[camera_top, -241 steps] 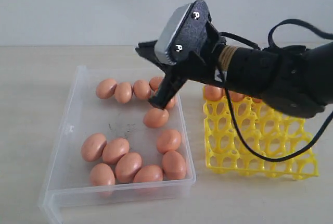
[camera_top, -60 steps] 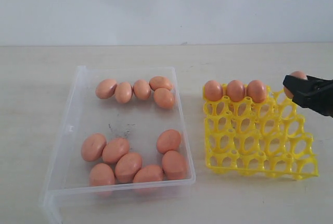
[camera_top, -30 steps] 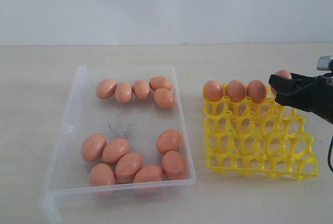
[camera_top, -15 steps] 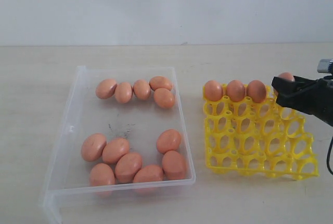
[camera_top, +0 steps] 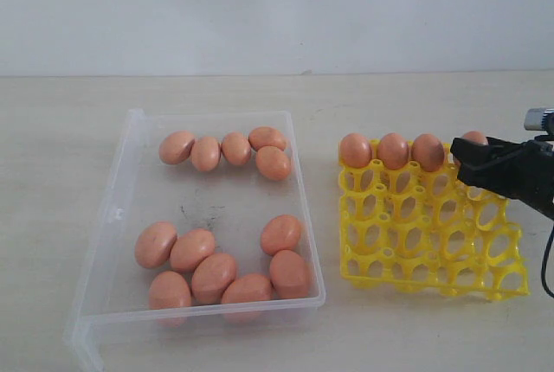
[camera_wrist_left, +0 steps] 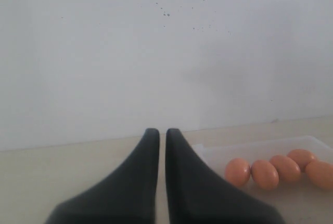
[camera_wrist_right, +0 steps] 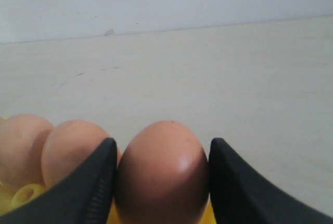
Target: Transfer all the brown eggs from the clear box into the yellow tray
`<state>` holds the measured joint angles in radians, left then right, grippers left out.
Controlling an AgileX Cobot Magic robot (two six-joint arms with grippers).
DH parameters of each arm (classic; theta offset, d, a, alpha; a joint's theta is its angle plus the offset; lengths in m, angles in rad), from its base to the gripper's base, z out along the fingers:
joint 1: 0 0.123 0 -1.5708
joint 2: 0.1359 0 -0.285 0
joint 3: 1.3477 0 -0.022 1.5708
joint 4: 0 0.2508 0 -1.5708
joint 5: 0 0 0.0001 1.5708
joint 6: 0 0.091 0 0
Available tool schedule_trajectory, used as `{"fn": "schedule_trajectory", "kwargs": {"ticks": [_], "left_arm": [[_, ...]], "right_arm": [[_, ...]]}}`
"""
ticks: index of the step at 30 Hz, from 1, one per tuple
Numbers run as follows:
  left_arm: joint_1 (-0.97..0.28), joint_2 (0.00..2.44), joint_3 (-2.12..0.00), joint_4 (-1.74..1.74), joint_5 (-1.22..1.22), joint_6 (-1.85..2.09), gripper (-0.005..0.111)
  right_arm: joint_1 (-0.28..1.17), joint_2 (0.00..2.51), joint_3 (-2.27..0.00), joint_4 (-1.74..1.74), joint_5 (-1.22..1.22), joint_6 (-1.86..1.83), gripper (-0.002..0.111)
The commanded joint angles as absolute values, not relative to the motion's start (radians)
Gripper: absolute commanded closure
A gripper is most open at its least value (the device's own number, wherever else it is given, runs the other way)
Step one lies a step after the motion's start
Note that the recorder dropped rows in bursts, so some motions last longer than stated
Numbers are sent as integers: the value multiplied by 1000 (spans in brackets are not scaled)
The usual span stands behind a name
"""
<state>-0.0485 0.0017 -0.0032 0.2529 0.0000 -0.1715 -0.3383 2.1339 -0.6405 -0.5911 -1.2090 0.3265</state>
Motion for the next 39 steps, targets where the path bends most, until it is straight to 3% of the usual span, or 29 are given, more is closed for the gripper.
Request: {"fn": "schedule_trajectory", "kwargs": {"ticks": [1,7,18,24,35,37,39], "left_arm": [[-56,0,0,251,0,-170,103],[-56,0,0,251,0,-170,103],[-56,0,0,251,0,-170,103],[-56,0,0,251,0,-170,103],[-56,0,0,251,0,-170,103],[-56,0,0,251,0,-170,103],[-56,0,0,251,0,-170,103]], "right_arm": [[-338,2137,-641,-592,-1221,332,100],[-338,2137,-641,-586,-1196,327,71],[-338,2137,-641,-589,-1221,327,41],[-340,2080,-640,-628,-1221,318,41],[-338,1678,-640,-784,-1221,483,42],[-336,1635,-640,-860,-1221,512,49],[-310,1603,-640,-901,-1221,527,70]]}}
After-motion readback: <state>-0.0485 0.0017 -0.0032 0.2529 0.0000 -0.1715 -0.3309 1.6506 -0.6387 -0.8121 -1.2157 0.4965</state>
